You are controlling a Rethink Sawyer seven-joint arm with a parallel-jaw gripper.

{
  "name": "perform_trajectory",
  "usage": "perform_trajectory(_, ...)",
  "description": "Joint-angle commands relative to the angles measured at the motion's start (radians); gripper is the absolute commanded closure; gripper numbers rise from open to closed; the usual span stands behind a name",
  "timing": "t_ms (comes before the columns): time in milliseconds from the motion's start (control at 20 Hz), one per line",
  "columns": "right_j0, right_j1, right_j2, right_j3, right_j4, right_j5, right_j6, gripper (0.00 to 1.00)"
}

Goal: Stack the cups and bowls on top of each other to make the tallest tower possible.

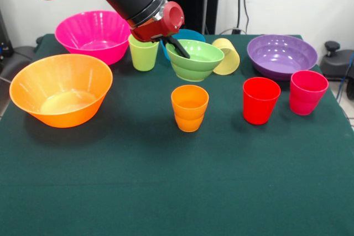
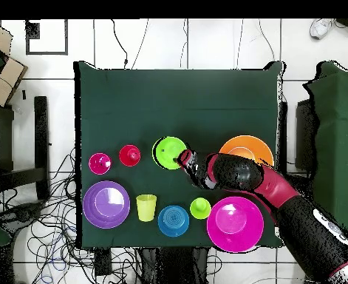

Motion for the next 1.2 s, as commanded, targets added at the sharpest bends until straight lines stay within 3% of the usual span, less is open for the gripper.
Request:
perform_trajectory(50, 0.014, 0.029, -0.011, -0.048, 0.019, 0.072, -0.032, 1.0)
perform_trajectory(1200, 0.021, 0.049, -0.01, -0.086, -0.003, 0.061, -0.065, 1.0)
